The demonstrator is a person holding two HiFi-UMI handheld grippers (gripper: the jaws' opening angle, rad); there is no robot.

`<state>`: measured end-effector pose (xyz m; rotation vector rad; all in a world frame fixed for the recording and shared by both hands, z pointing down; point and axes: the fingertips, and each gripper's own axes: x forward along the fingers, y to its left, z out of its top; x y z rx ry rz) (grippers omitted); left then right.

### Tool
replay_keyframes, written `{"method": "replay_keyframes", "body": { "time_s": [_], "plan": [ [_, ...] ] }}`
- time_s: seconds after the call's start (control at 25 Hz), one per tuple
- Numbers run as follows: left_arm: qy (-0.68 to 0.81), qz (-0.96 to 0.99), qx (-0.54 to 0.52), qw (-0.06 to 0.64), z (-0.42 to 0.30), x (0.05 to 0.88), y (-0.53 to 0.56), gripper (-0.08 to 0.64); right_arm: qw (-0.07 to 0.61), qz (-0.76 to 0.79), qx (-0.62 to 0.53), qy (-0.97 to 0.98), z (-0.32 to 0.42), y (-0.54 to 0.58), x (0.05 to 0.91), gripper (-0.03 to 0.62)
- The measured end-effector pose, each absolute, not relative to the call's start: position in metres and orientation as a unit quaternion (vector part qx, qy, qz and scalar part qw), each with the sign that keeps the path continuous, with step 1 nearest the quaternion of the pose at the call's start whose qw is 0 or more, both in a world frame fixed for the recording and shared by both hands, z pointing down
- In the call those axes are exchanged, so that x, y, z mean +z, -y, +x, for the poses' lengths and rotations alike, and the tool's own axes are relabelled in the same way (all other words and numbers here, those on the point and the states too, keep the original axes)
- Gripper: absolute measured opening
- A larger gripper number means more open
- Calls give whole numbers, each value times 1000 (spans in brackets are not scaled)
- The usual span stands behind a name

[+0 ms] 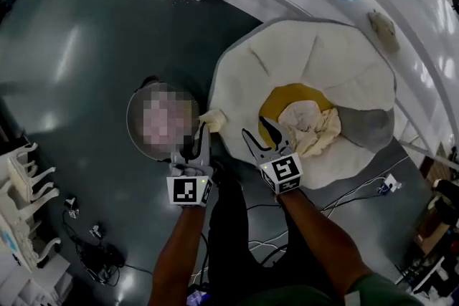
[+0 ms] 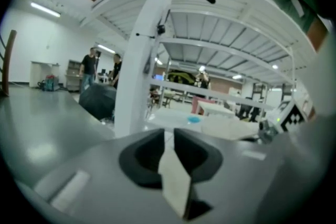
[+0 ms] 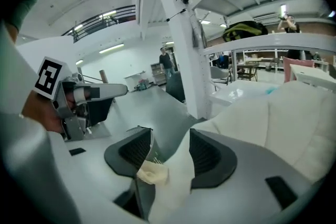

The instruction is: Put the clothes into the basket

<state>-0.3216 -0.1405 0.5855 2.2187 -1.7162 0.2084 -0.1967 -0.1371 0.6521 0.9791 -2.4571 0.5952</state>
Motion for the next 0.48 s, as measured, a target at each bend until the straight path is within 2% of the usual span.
{"method": "replay_keyframes", "body": {
  "time_s": [0.28, 0.48],
  "plan": [
    [551, 807, 93, 191, -190, 630, 155, 48, 232, 441, 246, 831, -51, 138, 701, 221],
    [518, 818, 125, 218, -92, 685, 149, 48, 276, 493, 290, 773, 71, 114, 770, 232]
  ]
}}
